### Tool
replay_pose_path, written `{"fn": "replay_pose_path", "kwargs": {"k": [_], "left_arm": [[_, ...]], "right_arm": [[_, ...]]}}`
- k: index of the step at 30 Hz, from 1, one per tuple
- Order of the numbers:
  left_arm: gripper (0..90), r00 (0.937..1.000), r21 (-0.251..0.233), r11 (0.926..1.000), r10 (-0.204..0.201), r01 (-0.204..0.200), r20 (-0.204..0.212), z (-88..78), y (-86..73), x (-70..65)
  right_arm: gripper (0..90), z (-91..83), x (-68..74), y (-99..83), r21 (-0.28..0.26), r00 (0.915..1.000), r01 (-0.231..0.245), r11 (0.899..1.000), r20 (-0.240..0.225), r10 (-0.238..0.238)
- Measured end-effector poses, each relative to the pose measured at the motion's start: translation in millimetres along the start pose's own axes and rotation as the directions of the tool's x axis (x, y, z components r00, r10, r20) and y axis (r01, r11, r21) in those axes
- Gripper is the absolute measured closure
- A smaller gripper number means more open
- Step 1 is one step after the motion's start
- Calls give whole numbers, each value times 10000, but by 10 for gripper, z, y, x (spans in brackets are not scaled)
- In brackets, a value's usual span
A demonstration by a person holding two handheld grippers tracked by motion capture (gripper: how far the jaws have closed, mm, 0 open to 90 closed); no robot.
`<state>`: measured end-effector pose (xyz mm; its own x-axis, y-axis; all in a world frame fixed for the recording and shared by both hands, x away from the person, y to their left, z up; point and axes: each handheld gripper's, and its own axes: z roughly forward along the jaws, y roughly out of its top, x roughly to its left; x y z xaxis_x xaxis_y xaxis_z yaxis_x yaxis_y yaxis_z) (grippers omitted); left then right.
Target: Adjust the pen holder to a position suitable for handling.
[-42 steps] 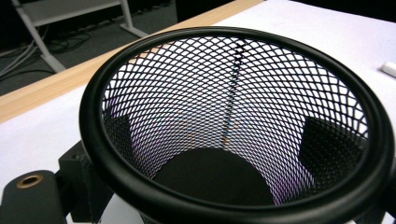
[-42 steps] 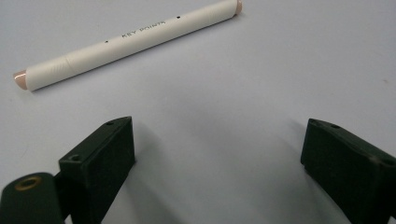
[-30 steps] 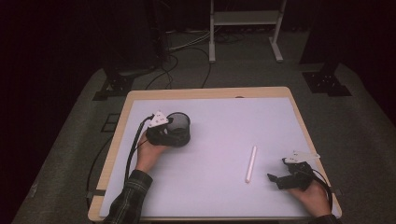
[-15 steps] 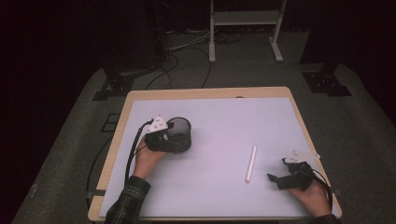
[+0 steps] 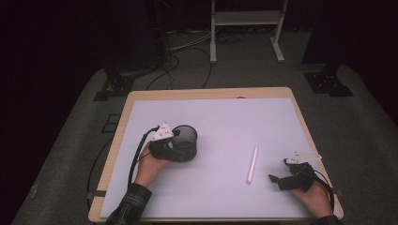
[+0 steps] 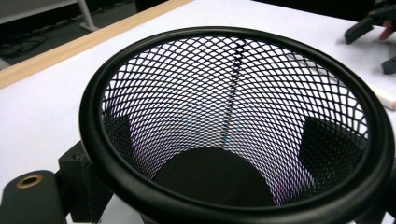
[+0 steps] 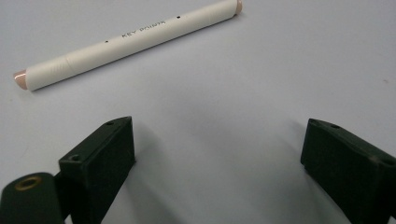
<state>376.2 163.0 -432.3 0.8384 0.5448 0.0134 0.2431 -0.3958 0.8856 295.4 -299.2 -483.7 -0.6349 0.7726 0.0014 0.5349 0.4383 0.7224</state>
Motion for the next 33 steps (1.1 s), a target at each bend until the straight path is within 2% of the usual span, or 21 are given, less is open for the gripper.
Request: {"fn": "replay_pose_path", "kwargs": {"k": [15, 21, 33], "left_arm": [[94, 9977, -124, 9996, 275, -268, 613, 133, 60, -187], [93, 9953, -217, 9992, 360, -342, 899, 223, 96, -258], [93, 9888, -105, 9982, 601, -593, 1369, 447, 140, -418]], "right_arm": [[90, 0, 0, 0, 3, 10000, 2, 10000, -1, -2], [89, 0, -1, 0, 1, 10000, 8, 10000, -1, -8], [90, 0, 0, 0, 10, 10000, -11, 10000, -8, 11]]}}
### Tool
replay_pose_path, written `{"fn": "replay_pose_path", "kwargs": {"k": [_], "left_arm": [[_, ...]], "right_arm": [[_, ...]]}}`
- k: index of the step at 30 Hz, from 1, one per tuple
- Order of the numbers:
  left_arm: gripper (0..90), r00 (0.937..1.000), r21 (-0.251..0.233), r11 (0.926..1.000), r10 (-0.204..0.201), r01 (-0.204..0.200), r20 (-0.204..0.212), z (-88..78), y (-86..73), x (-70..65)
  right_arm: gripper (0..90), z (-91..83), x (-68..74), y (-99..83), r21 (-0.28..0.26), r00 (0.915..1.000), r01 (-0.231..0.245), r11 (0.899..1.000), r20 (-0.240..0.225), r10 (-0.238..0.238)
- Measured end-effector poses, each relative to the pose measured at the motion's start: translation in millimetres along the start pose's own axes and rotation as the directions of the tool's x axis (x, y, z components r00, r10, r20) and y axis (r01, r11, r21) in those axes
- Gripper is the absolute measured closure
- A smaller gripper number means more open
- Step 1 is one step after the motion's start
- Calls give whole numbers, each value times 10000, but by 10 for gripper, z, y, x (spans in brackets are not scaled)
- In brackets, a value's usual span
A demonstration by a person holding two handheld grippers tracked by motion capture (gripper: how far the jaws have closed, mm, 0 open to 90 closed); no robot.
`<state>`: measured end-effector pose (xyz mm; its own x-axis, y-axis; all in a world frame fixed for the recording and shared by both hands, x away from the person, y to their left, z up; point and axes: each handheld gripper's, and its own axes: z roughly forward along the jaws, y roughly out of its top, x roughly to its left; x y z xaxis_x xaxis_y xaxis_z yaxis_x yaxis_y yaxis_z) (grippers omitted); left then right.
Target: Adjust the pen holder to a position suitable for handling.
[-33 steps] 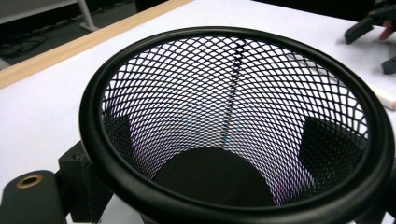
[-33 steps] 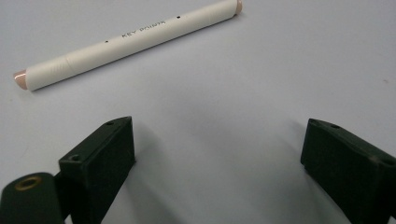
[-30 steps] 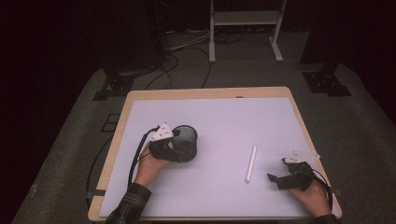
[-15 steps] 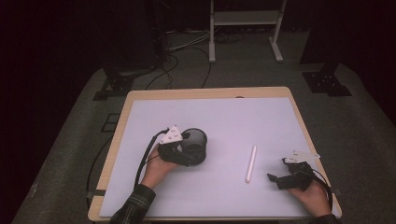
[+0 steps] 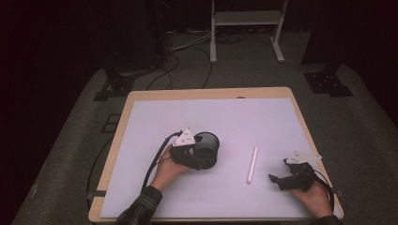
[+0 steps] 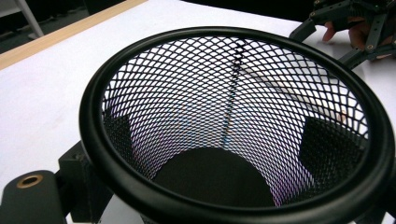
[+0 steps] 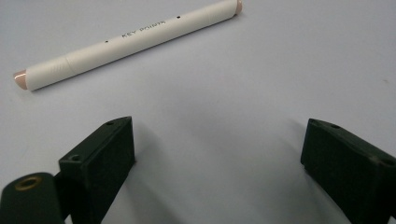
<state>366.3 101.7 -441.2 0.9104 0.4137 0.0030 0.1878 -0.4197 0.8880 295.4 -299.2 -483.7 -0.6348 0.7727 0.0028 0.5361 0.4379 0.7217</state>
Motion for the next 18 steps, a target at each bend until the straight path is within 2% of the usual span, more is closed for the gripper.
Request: {"fn": "replay_pose_path", "kwargs": {"k": [6, 11, 18], "left_arm": [[93, 9998, 33, 10000, -82, 82, 191, 59, 1, -35], [93, 9994, 134, 9999, -1, -3, 343, 118, -1, -72], [93, 9990, 180, 9998, -16, 8, 444, 137, -3, -96]], "right_arm": [[89, 0, 0, 0, -1, 10000, -2, 10000, -1, 2], [89, 0, 0, 0, 0, 10000, -7, 10000, -2, 7], [90, 0, 0, 0, -1, 10000, -9, 10000, -3, 9]]}}
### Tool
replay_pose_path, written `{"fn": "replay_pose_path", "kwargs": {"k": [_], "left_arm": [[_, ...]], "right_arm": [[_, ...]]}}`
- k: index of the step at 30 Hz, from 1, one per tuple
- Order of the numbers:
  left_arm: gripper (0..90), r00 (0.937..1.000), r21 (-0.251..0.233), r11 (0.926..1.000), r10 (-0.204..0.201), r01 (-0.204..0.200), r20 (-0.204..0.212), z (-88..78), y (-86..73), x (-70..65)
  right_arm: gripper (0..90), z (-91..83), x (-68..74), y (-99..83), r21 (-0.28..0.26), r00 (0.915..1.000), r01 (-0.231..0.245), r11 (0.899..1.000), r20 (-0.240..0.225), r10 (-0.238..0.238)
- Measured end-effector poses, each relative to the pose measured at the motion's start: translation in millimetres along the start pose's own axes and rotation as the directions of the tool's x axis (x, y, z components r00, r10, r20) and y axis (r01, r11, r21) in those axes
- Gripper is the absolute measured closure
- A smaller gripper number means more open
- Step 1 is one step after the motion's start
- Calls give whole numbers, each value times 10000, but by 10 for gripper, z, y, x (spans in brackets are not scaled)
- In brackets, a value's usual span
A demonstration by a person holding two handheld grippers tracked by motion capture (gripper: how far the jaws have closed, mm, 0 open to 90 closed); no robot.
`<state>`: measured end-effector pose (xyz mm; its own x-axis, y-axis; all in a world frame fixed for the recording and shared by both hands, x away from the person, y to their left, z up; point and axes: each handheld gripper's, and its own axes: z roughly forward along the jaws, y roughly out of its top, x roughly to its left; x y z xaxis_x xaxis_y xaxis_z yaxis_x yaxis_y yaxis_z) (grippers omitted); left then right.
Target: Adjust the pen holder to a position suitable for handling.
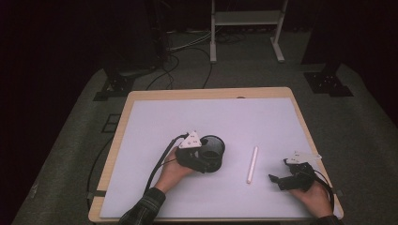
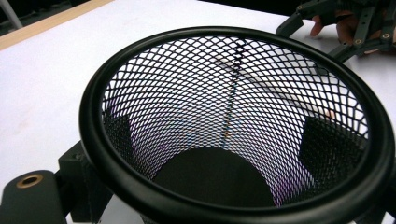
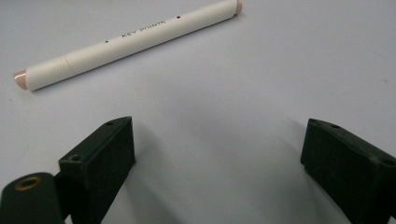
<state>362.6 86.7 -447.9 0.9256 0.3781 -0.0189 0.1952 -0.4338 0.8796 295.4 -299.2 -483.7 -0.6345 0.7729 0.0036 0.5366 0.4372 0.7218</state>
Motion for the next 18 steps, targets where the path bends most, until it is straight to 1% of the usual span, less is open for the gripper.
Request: {"fn": "replay_pose_path", "kwargs": {"k": [7, 18], "left_arm": [[93, 10000, 208, 9998, 39, -41, 54, 14, -25, -35], [91, 9999, 284, 9995, 147, -146, -35, -14, -60, -59]], "right_arm": [[90, 0, 0, 0, -1, 10000, 4, 10000, 2, -4], [89, 1, -2, 0, -14, 10000, 21, 10000, 3, -21]]}}
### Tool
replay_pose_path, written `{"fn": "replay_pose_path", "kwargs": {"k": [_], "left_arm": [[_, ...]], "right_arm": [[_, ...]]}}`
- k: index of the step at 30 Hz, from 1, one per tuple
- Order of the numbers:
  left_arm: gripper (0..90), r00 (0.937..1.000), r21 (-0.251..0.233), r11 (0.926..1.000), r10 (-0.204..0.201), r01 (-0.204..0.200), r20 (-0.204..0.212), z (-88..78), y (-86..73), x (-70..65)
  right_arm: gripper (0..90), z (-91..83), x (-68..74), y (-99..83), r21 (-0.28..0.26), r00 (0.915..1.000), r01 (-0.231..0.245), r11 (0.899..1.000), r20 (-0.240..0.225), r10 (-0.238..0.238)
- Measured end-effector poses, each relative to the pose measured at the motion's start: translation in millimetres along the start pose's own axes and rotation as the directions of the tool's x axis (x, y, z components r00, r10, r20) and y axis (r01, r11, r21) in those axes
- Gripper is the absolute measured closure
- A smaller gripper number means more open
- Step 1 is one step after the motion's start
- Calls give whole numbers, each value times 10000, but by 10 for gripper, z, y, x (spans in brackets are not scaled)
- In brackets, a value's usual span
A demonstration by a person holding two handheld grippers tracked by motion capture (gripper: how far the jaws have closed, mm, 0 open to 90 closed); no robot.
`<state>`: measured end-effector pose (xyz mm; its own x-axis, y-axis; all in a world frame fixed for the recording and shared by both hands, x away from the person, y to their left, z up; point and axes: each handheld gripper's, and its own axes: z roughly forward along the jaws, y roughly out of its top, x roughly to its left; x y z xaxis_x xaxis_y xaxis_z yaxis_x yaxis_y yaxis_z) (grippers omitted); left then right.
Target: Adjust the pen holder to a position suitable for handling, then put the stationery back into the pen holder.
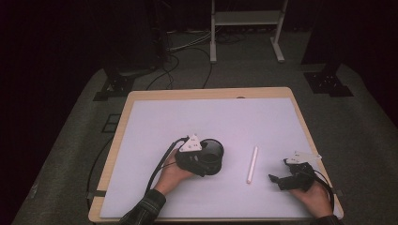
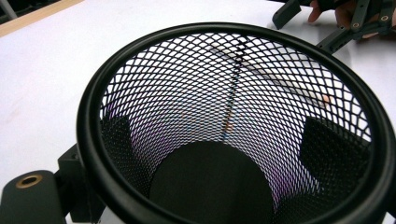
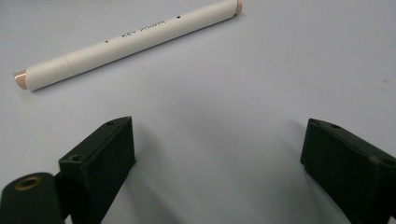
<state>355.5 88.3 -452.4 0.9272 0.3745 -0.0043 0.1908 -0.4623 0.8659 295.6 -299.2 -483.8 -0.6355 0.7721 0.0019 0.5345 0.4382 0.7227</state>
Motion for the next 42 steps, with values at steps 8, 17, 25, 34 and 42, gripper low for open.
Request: {"fn": "replay_pose_path", "kwargs": {"k": [8, 17, 25, 34, 42], "left_arm": [[3, 9996, 98, 9996, -277, 278, -78, -40, -29, 35], [0, 9990, 180, 9990, -406, 409, -167, -178, -92, 26], [0, 9984, 254, 9987, -433, 442, -359, -288, -165, 15], [0, 9976, 268, 9984, -477, 491, -500, -364, -199, -10], [0, 9954, 258, 9978, -584, 605, -762, -531, -297, -31]], "right_arm": [[89, 0, 0, 0, 6, 10000, 0, 10000, -2, 0], [89, -1, 1, 0, 11, 10000, -12, 10000, -5, 12], [89, 0, 0, 1, 25, 10000, -9, 10000, -12, 9], [89, 1, -3, 1, 5, 10000, -13, 10000, -22, 13], [89, 0, 0, 0, 12, 10000, -21, 10000, -15, 21]]}}
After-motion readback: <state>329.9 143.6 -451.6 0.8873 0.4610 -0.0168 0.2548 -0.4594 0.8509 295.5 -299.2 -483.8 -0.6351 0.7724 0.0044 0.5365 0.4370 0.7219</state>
